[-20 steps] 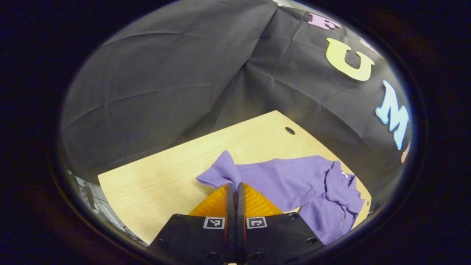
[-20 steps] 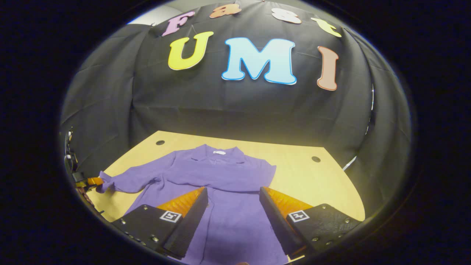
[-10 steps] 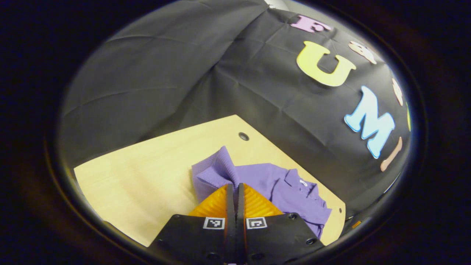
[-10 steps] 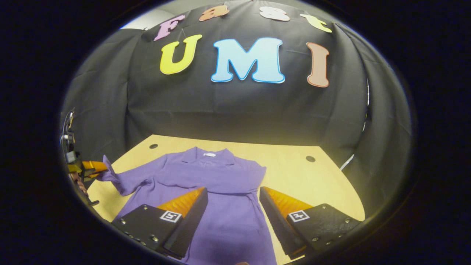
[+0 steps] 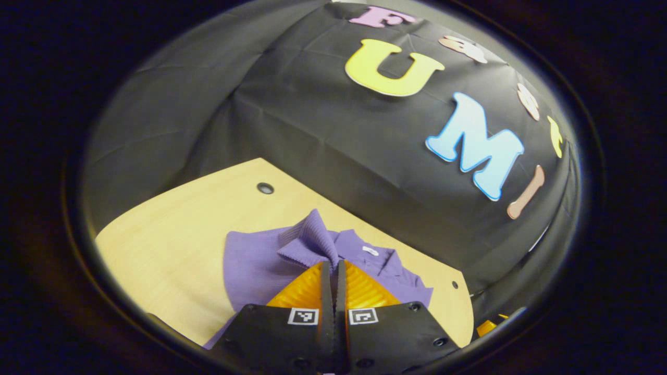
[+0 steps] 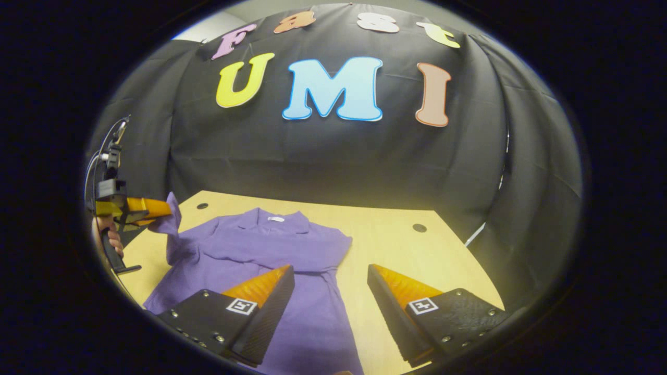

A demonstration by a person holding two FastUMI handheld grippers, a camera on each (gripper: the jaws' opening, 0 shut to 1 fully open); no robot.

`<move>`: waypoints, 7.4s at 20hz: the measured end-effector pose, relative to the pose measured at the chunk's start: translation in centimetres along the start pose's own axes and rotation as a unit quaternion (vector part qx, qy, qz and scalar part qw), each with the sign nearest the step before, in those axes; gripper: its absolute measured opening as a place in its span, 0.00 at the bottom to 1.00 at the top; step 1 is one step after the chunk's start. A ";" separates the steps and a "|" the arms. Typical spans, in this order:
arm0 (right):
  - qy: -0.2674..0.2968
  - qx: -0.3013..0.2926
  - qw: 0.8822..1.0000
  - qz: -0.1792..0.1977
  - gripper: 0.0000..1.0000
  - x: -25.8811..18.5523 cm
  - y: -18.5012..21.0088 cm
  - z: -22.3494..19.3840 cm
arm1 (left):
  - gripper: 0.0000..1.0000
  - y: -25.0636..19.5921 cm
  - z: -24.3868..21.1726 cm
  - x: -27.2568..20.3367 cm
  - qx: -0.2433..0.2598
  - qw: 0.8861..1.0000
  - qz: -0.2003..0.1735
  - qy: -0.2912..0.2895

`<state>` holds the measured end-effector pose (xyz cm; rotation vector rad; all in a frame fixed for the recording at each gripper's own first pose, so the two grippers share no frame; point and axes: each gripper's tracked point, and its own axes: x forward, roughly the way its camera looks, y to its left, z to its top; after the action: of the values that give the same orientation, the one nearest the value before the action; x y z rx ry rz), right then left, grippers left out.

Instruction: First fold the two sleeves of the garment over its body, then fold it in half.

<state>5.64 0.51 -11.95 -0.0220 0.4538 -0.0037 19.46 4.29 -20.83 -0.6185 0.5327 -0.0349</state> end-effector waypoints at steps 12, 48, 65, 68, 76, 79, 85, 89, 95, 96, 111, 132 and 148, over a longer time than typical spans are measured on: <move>0.013 -0.004 1.000 -0.010 0.90 0.1 -5.4 -1.5 | 0.07 -14.7 -7.5 6.6 0.067 0.993 -0.089 0.048; 0.064 0.004 0.998 -0.024 0.90 -2.1 -6.0 -9.3 | 0.94 -14.5 -14.8 1.1 0.255 0.957 -0.104 0.093; 0.201 0.056 0.978 -0.033 0.91 -7.8 -1.3 -21.7 | 0.94 6.7 -16.1 -15.0 0.235 0.962 -0.041 0.132; 0.204 0.060 0.976 -0.038 0.90 -8.2 -1.1 -21.9 | 0.94 9.6 -16.9 -17.0 0.235 0.961 -0.032 0.142; 0.226 0.101 0.967 -0.058 0.91 -9.0 -0.9 -23.7 | 0.97 16.7 -19.9 -21.3 0.232 0.956 -0.011 0.177; 0.227 0.096 0.967 -0.059 0.91 -9.1 -0.9 -24.0 | 0.94 17.2 -21.2 -21.9 0.229 0.955 -0.009 0.187; 0.233 0.077 0.968 -0.057 0.94 -9.3 0.0 -24.8 | 0.94 16.5 -23.2 -22.9 0.229 0.953 -0.004 0.196; 0.230 0.086 0.967 -0.063 0.96 -9.4 0.2 -24.9 | 0.98 14.3 -24.6 -23.0 0.219 0.956 -0.024 0.195; 0.236 0.082 0.967 -0.053 0.86 -9.2 1.3 -24.7 | 0.77 12.7 -25.8 -21.9 0.210 0.956 -0.050 0.201; 0.236 0.079 0.967 -0.050 0.83 -8.9 1.8 -24.6 | 0.57 12.7 -25.7 -21.7 0.194 0.959 -0.052 0.201; 0.212 0.069 0.974 -0.035 0.02 -8.4 3.3 -21.6 | 0.06 12.4 -24.5 -21.4 0.098 0.967 -0.044 0.230; 0.072 0.170 0.977 0.112 0.01 -2.5 7.6 -4.6 | 0.06 4.0 -12.7 -16.0 0.024 0.983 -0.089 0.157; -0.007 0.149 0.979 0.141 0.01 12.2 2.6 7.3 | 0.07 -3.7 -0.7 1.5 0.056 0.995 -0.068 0.051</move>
<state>19.82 3.13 -10.78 0.3380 0.4361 0.2073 20.84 0.63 -19.94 -0.5446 0.5820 -0.2236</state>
